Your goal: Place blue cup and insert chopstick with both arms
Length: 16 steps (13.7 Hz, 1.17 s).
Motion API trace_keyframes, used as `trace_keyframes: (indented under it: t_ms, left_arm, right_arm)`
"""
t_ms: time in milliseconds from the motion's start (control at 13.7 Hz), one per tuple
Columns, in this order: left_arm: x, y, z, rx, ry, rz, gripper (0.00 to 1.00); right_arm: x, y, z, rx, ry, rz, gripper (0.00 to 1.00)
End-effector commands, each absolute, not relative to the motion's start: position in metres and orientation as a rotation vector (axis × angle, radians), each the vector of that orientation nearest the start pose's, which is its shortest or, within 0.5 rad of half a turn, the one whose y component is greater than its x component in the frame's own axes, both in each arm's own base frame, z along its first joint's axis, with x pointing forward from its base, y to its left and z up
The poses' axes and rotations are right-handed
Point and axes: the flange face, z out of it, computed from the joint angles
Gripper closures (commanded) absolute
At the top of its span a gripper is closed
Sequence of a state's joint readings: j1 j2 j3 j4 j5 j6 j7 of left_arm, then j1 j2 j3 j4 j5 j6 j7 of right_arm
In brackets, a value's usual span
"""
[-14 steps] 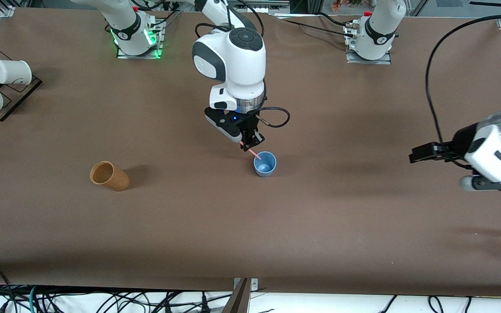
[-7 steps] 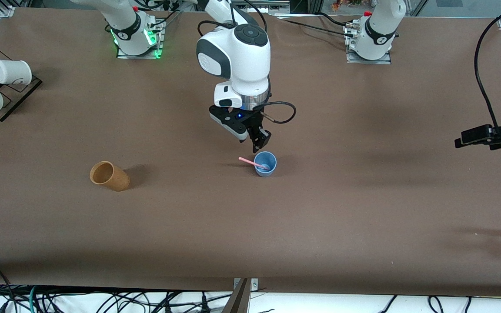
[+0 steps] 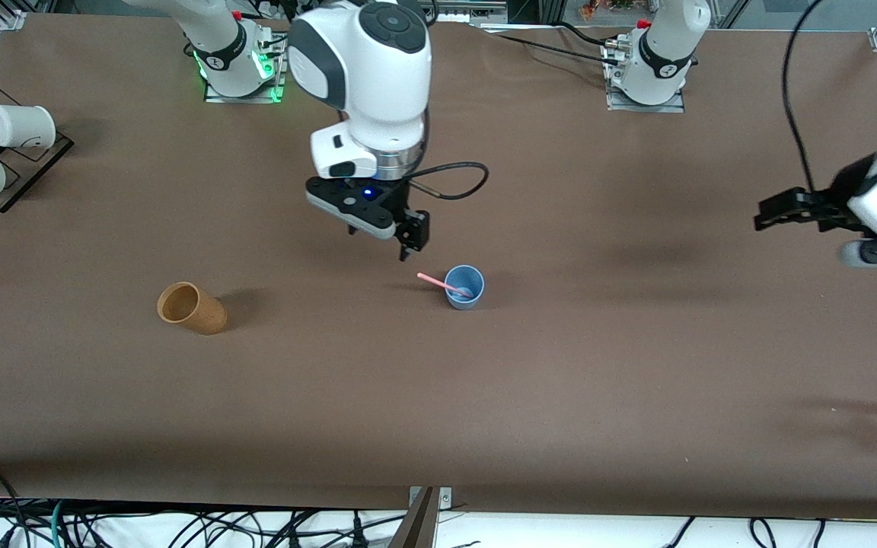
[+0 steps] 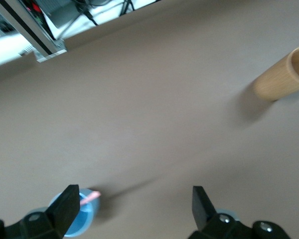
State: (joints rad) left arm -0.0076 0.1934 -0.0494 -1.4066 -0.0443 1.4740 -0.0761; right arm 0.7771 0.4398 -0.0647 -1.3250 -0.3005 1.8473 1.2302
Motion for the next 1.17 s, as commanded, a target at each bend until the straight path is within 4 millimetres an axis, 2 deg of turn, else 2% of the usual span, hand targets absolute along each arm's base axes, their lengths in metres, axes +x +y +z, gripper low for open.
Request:
trace_keyframes:
  t_ms: [0,73,146,219,364,583,728,801,874,1020,1093]
  left_arm:
    - [0.582,-0.035,0.579,-3.160,-0.037,0.180,0.00]
    - [0.583,-0.035,0.578,-3.157,-0.017,0.184,0.00]
    - [0.584,-0.032,0.579,-3.158,0.055,0.188,0.00]
    - [0.583,-0.030,0.578,-3.159,0.092,0.192,0.00]
    - [0.584,-0.033,0.579,-3.160,0.097,0.190,0.00]
    - [0.583,-0.036,0.581,-3.171,0.107,0.184,0.00]
    - [0.584,-0.036,0.586,-3.159,0.128,0.166,0.00]
    - [0.584,-0.031,0.587,-3.159,0.119,0.165,0.00]
    - [0.584,-0.026,0.588,-3.159,0.109,0.163,0.00]
    - [0.585,-0.010,0.588,-3.133,0.134,0.156,0.00]
    - [0.585,-0.008,0.590,-3.133,0.142,0.152,0.00]
  right_arm:
    - [0.545,0.393,0.533,-3.201,0.581,-0.323,0.00]
    - [0.550,0.373,0.544,-3.195,0.533,-0.243,0.00]
    - [0.561,0.338,0.561,-3.143,0.513,-0.166,0.00]
    - [0.575,0.299,0.569,-3.101,0.472,-0.075,0.00]
    - [0.585,0.235,0.583,-3.106,0.304,0.010,0.00]
    - [0.584,0.151,0.581,-3.115,-0.027,0.117,0.00]
    - [0.575,0.087,0.580,-3.111,-0.092,0.054,0.00]
    - [0.568,0.064,0.577,-3.107,-0.123,0.006,0.00]
    - [0.559,0.049,0.574,-3.108,-0.105,-0.031,0.00]
    - [0.555,0.032,0.563,-3.130,-0.079,-0.004,0.00]
    - [0.558,0.031,0.562,-3.132,-0.104,-0.005,0.00]
